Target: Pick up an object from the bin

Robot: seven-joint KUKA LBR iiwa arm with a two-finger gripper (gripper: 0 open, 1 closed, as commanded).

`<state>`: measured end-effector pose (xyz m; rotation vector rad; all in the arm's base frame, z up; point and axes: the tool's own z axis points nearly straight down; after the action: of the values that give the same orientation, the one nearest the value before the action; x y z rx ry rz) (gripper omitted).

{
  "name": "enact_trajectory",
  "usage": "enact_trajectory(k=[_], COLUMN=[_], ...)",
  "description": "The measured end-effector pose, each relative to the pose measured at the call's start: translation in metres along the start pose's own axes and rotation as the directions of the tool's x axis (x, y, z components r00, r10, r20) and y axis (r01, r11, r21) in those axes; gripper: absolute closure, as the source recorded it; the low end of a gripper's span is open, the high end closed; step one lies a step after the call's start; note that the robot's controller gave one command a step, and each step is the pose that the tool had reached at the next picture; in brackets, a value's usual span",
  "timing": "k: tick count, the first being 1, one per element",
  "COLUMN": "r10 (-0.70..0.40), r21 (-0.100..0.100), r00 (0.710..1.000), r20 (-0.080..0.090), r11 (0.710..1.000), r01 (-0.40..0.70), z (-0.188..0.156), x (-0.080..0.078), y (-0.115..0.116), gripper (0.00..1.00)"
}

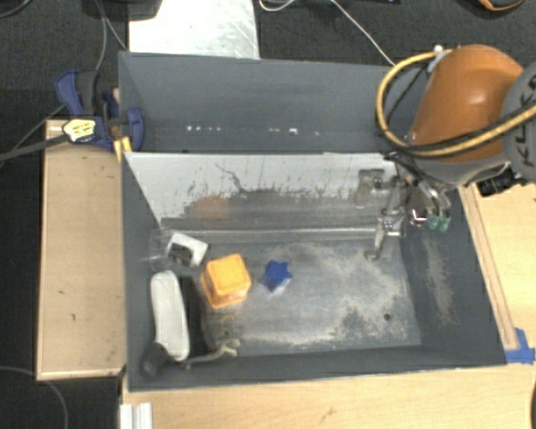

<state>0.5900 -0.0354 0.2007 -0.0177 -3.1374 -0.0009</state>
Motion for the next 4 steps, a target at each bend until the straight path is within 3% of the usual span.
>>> enact_trajectory(k=[1,2,3,4], r10=[-0.001,-0.033,-0.361,-0.082], r21=[0.000,-0.001,0.007,-0.002], r00=[1.000,0.999,0.932,0.997], r20=[0.009,0.007,0.019,0.004], r11=[1.000,0.999,0.932,0.997], r01=[0.001,0.033,0.361,0.082], z=[-0.005,0.116,0.035,0.103], x=[-0.002,0.019,0.011,0.034], y=[0.000,0.098,0.103,0.124], gripper=[0.00,0.00,0.00,0.00])
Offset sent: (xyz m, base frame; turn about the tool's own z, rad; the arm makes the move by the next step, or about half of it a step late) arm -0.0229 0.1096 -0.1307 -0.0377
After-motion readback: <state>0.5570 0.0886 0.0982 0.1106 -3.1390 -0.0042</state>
